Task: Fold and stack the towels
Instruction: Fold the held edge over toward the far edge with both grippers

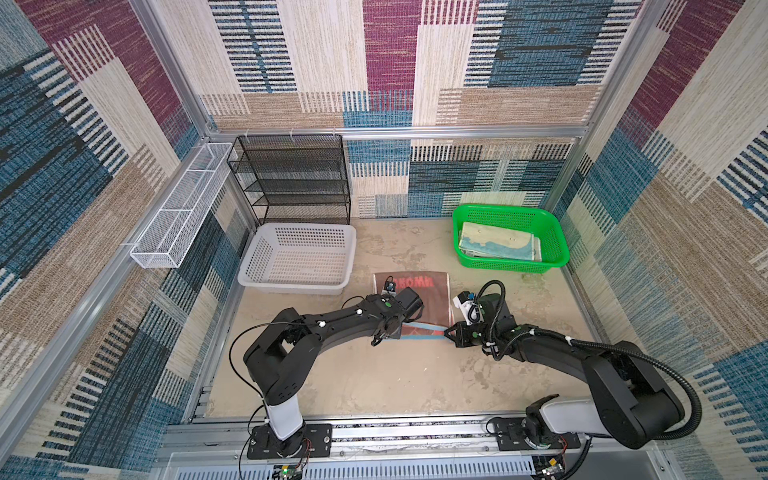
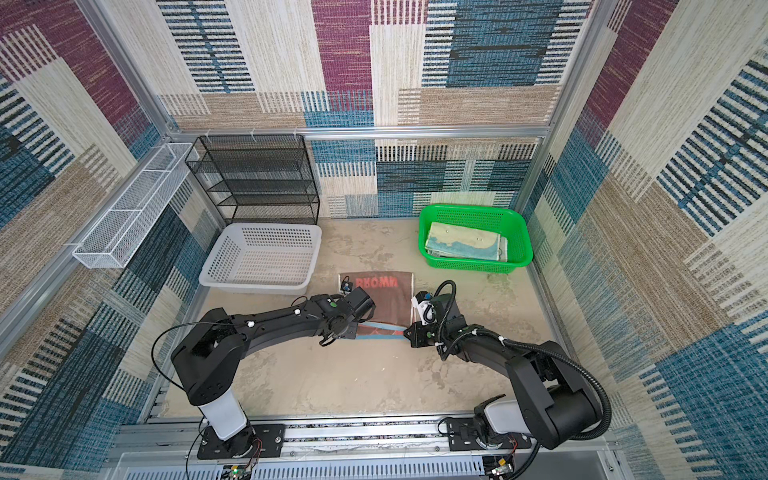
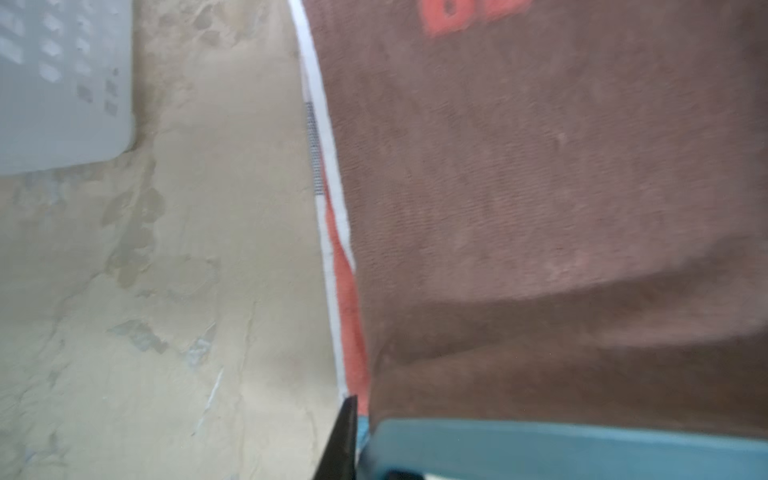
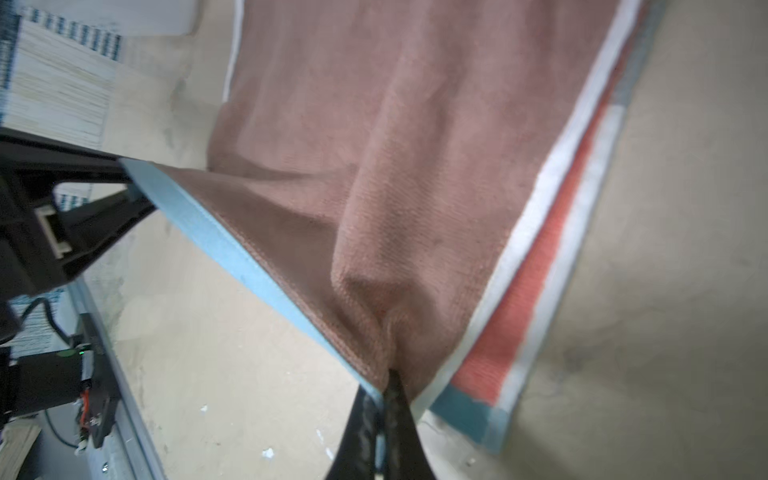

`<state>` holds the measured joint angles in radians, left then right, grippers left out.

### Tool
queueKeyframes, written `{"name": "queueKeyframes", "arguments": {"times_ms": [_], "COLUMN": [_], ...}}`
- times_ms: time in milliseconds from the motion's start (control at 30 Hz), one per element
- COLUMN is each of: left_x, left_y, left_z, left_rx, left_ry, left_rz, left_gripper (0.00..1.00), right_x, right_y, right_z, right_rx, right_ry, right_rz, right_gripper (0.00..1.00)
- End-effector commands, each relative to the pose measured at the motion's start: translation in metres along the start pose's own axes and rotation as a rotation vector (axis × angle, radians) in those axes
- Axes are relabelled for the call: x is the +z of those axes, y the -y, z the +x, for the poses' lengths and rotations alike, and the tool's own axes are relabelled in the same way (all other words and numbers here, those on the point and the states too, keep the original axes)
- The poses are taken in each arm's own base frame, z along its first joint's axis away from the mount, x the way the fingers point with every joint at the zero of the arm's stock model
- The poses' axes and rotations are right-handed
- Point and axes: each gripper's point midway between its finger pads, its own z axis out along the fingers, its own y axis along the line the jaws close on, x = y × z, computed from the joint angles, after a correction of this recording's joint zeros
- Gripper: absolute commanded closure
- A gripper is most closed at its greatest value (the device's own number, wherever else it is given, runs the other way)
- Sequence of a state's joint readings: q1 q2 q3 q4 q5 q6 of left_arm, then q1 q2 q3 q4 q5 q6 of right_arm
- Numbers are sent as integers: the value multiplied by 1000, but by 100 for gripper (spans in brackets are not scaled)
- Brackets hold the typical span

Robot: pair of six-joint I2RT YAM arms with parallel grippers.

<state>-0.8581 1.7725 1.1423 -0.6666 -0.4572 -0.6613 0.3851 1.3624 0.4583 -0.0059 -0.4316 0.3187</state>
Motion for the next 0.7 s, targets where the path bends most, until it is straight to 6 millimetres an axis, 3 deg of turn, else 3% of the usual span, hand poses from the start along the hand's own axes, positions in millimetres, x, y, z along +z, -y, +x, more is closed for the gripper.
{"name": "queueKeyframes", "arguments": {"times_ms": [0, 33, 100, 200, 367, 500, 667], "left_x": [-1, -3, -8, -21, -52, -69, -63], "left_y": [-26, -27, -28, -34, -44, -50, -51], "left_z": [10, 11, 11, 8, -8, -22, -45], "left_rx": [4, 2, -4, -20, -72, -111, -133], "left_ry": [-6, -6, 4, 43, 152, 225, 232], "left_rz": [-116, -107, -87, -54, 9, 47, 85], "left_gripper": [57, 45, 30, 19, 17, 16, 16], "right_x": [-2, -4, -11, -26, -50, -56, -46], "right_y": [17, 12, 6, -7, -24, -19, 0], "right_z": [7, 5, -1, -18, -49, -72, -107], "right_rx": [46, 36, 22, -17, -61, -52, -21], "right_ry": [-24, -18, 6, 73, 183, 247, 272], "right_rz": [102, 85, 68, 55, 44, 113, 236], "right_gripper": [71, 62, 49, 34, 26, 26, 29]}}
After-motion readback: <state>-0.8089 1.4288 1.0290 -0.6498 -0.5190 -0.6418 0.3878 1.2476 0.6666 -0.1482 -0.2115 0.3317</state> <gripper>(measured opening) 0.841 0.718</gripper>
